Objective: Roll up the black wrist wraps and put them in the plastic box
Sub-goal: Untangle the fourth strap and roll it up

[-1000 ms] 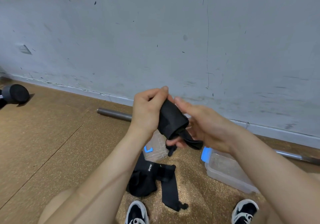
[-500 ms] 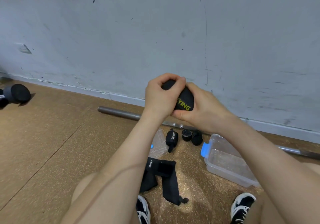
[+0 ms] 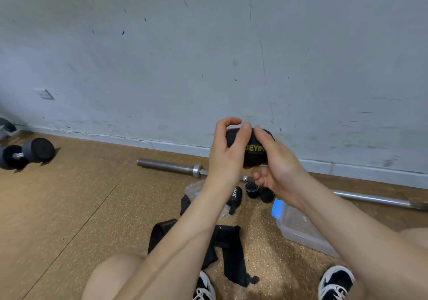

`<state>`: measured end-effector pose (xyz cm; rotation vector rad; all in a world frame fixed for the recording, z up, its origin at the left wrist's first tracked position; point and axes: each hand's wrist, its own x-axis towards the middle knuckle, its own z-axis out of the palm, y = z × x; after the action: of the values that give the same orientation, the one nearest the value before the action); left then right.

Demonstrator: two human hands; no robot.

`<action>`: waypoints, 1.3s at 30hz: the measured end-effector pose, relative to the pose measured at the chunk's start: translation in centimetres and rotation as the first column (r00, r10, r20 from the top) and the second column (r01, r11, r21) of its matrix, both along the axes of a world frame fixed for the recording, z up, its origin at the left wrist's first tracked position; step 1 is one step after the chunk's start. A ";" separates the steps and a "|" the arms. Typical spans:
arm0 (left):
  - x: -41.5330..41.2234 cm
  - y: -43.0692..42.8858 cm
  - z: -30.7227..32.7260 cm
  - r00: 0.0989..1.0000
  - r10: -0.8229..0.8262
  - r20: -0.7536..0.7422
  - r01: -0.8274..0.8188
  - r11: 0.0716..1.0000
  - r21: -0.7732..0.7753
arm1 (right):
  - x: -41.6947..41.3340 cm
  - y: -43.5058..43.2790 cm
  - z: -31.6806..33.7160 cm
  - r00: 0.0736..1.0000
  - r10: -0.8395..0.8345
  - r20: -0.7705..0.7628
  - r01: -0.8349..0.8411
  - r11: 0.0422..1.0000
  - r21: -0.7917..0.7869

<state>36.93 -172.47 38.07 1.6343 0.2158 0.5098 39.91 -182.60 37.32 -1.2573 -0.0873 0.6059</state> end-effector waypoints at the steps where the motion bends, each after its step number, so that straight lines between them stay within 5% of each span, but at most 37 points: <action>1: 0.1 0.0 -0.6 0.999 0.036 -0.039 -0.039 0.996 -0.085 | 0.0 0.3 -0.5 0.997 -0.049 0.065 0.055 0.993 -0.105; 4: 0.6 0.7 -3.6 0.971 0.181 -0.158 -0.229 0.893 -0.388 | 0.2 0.8 -2.0 0.950 0.050 0.307 0.095 0.894 -0.439; 8: 0.0 0.5 -9.7 0.923 0.084 -0.376 -0.313 0.731 -0.606 | 0.0 0.1 -4.3 0.804 0.503 0.317 0.038 0.490 -0.871; 16: -1.1 -2.0 -19.3 0.732 -0.347 -0.587 -0.388 0.497 -0.777 | -0.3 -1.5 -9.5 0.561 0.827 -0.039 -0.199 0.088 -0.976; 20: -0.1 0.1 -23.4 0.652 -0.257 -0.713 -0.509 0.548 -0.663 | 2.4 -0.6 -14.1 0.650 0.760 0.010 -0.242 0.220 -0.945; 25: 0.4 3.3 -27.5 0.675 -0.173 -0.718 -0.309 0.817 -0.487 | 5.8 2.9 -20.4 0.826 0.553 0.110 -0.098 0.332 -0.938; 32: 3.6 4.6 -34.4 0.623 -0.193 -0.758 -0.242 0.874 -0.421 | 7.7 6.6 -29.3 0.661 0.735 0.151 0.113 0.102 -0.988; 39: 9.4 6.8 -39.9 0.662 -0.180 -0.727 -0.153 0.918 -0.366 | 12.1 9.0 -36.7 0.800 0.583 0.141 -0.051 0.300 -0.953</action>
<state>46.29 -165.71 -1.88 1.3455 0.8770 -0.2697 52.05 -173.56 0.63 -2.5939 -0.5008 0.7141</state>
